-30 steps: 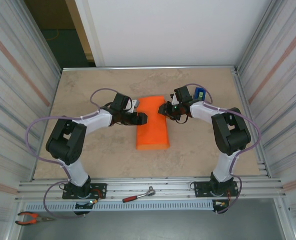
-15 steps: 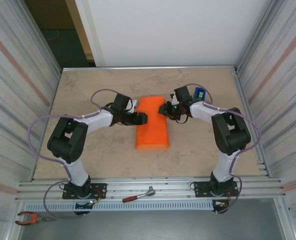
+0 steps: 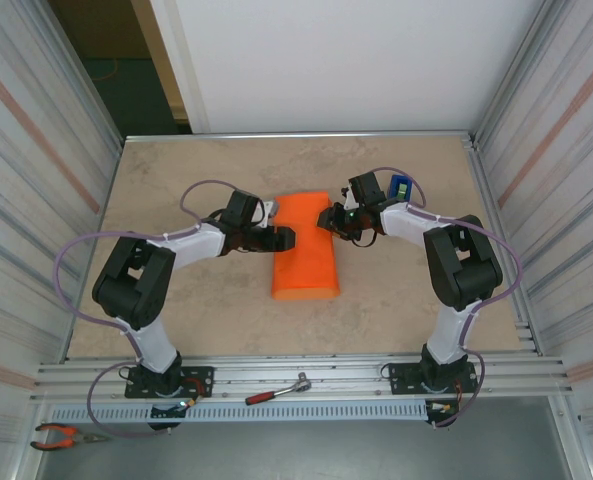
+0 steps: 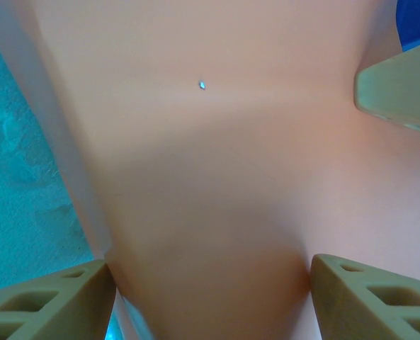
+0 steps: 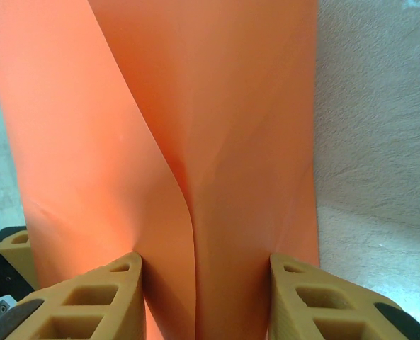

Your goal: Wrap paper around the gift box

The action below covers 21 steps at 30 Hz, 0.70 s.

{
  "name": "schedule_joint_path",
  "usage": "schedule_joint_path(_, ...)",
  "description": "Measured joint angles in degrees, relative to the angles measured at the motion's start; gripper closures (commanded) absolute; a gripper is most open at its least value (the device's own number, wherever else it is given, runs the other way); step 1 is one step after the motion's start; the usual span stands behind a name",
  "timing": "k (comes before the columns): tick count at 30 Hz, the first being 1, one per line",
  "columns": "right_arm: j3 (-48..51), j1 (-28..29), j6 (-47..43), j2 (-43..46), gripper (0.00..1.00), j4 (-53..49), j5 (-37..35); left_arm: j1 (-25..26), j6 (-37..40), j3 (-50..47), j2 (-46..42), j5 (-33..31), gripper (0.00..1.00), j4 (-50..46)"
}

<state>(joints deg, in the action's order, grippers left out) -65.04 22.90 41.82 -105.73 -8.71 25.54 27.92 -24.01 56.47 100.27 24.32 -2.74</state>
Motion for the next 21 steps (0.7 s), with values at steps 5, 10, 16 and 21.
schedule_joint_path(5,0.00,0.02,0.20,0.00,0.66,-0.09,0.26,-0.61,-0.26,-0.55,-2.03,1.49,0.26,-2.95)
schedule_joint_path(10,0.00,0.02,0.20,0.00,0.67,-0.09,0.26,-0.57,-1.75,-2.51,-6.12,2.97,0.26,-4.28)
schedule_joint_path(16,0.00,0.02,0.20,-0.02,0.67,-0.09,0.26,1.18,-2.99,-3.80,-6.82,2.58,0.26,-4.31)
schedule_joint_path(21,0.00,0.02,0.20,-0.02,0.68,-0.07,0.26,2.23,-3.28,-4.46,-6.10,0.85,0.26,-4.31)
